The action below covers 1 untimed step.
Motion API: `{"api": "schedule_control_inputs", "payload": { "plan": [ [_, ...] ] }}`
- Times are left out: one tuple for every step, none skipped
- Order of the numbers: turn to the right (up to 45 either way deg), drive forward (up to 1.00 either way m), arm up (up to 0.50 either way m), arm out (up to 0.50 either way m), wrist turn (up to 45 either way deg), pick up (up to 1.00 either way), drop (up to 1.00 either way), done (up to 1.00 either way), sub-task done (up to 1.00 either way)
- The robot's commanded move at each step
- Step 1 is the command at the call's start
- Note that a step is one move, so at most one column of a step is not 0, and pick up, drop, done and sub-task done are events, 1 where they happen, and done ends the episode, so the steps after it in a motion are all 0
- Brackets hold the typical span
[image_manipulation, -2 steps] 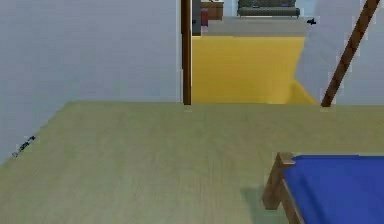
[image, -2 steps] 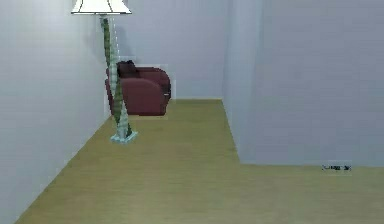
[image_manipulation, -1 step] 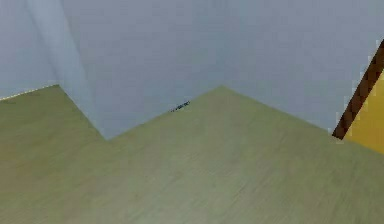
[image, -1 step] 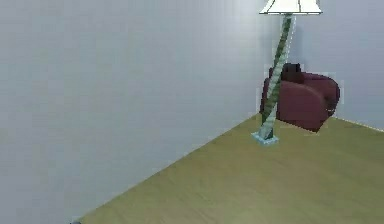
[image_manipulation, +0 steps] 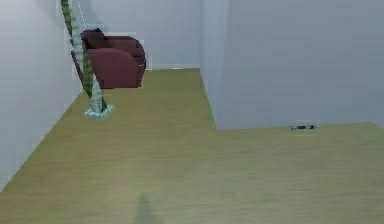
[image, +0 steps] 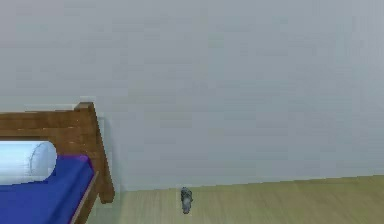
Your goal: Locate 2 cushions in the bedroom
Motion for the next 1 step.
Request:
{"api": "schedule_control_inputs", "payload": {
  "plan": [
    [0.0,0.10,0.00,0.00,0.0,0.00,0.00,0.00,0.00]
  ]
}}
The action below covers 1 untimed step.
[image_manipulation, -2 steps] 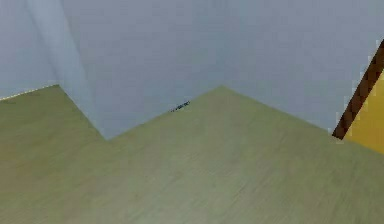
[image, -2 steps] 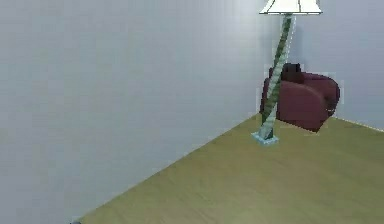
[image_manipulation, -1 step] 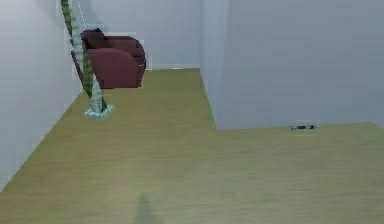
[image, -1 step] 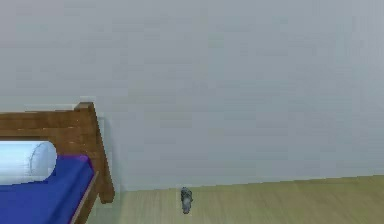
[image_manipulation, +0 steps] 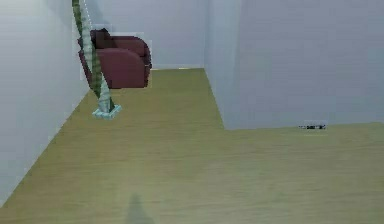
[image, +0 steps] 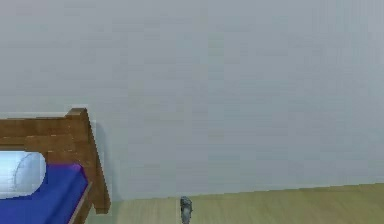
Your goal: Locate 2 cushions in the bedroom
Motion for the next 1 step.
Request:
{"api": "schedule_control_inputs", "payload": {
  "plan": [
    [-45.0,0.00,0.00,0.00,0.0,0.00,0.00,0.00,0.00]
  ]
}}
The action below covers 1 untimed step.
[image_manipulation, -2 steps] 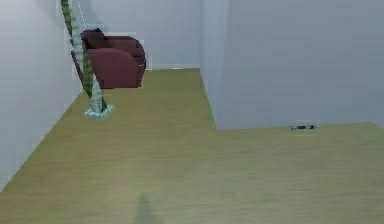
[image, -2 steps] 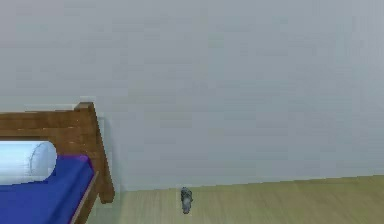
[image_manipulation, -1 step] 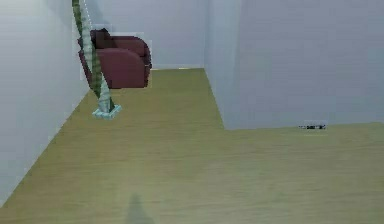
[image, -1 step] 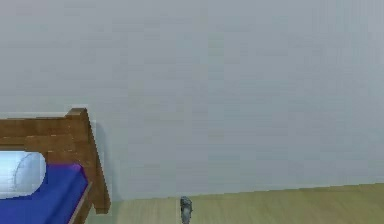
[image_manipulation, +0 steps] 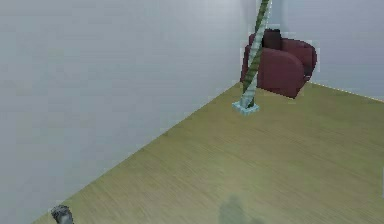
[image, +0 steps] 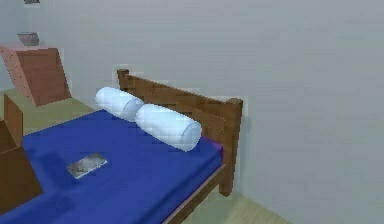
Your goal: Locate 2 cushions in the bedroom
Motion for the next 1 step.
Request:
{"api": "schedule_control_inputs", "payload": {
  "plan": [
    [0.0,0.00,0.00,0.00,0.0,0.00,0.00,1.00,0.00]
  ]
}}
